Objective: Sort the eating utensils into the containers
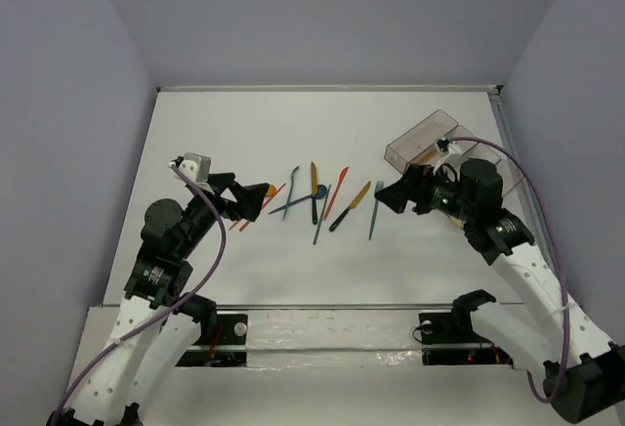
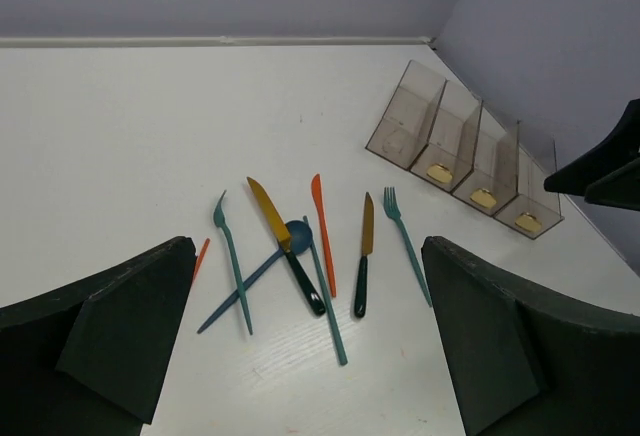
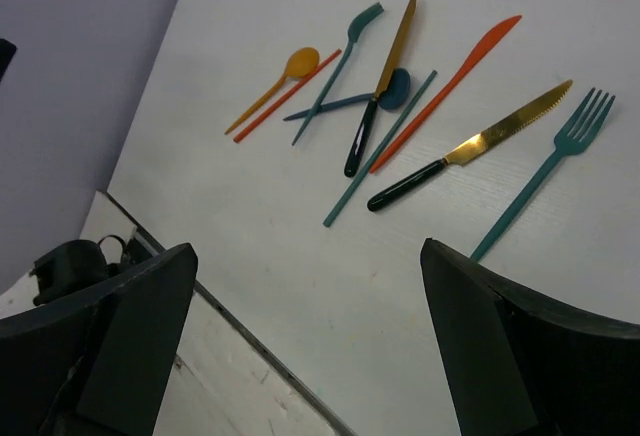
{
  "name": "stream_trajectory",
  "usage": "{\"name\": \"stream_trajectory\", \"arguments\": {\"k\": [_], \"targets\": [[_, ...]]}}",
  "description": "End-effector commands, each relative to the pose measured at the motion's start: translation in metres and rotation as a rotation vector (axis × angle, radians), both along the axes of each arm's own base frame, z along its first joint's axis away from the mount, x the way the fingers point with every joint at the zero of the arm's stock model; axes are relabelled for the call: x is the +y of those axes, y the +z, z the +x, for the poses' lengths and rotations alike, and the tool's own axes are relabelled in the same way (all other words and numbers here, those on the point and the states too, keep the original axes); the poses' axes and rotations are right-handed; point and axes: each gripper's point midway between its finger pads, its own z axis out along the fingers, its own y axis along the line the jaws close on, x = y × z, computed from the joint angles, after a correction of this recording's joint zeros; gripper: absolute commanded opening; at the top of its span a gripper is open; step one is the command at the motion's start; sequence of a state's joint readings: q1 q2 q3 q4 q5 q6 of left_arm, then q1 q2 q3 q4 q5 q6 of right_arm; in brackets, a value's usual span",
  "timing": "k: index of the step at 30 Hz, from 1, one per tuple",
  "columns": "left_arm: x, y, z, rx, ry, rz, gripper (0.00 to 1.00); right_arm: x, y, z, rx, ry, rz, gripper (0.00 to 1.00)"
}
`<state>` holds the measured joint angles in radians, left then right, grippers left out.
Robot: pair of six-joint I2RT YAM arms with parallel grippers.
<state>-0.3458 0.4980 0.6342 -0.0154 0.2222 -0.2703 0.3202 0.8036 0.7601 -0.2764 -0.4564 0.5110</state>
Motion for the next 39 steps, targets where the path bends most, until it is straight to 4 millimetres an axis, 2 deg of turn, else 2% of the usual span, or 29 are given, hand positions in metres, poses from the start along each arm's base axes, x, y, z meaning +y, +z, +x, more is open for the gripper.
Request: {"name": "stream_trajectory", "arguments": {"k": [1,7,10,12,19,22,24,26,28,29,34,39], "targets": [[-0.003,0.026,-0.004,-0.071,-0.027,0.001,0.99,0.006,-0.015,0.020,-0.001,-0.050,-0.124,1.00],[-0.003,0.022,-0.001,-0.057,-0.021,0.004,0.99,0.002,-0.052,0.037,0.100,-0.168,-0.299,0.99],[-0.004,0.020,0.000,-0.052,-0.024,0.004,0.99,-0.006,-0.063,0.043,0.122,-0.241,-0.353,0.99],[-0.004,0.021,-0.001,-0.056,-0.025,0.001,0.99,-0.003,-0.069,0.044,0.136,-0.250,-0.375,0.98],[-0.006,0.023,-0.005,-0.066,-0.043,-0.002,0.99,-0.008,-0.109,0.064,0.185,-0.351,-0.490,0.94],[-0.010,0.024,-0.007,-0.072,-0.070,-0.003,0.99,-0.009,-0.130,0.074,0.214,-0.376,-0.539,0.88],[-0.010,0.025,-0.008,-0.074,-0.071,-0.005,0.99,-0.007,-0.136,0.080,0.222,-0.382,-0.549,0.86],[-0.009,0.025,-0.008,-0.077,-0.069,-0.005,0.99,-0.003,-0.152,0.083,0.249,-0.378,-0.585,0.74],[-0.008,0.025,-0.008,-0.077,-0.062,-0.007,0.99,0.001,-0.157,0.089,0.256,-0.380,-0.590,0.70],[-0.008,0.026,-0.008,-0.080,-0.060,-0.008,0.99,0.002,-0.165,0.091,0.273,-0.378,-0.604,0.70],[-0.008,0.026,-0.009,-0.081,-0.065,-0.006,0.99,0.011,-0.172,0.100,0.277,-0.385,-0.612,0.63],[-0.008,0.026,-0.009,-0.082,-0.062,-0.005,0.99,0.015,-0.191,0.103,0.306,-0.384,-0.651,0.51]]}}
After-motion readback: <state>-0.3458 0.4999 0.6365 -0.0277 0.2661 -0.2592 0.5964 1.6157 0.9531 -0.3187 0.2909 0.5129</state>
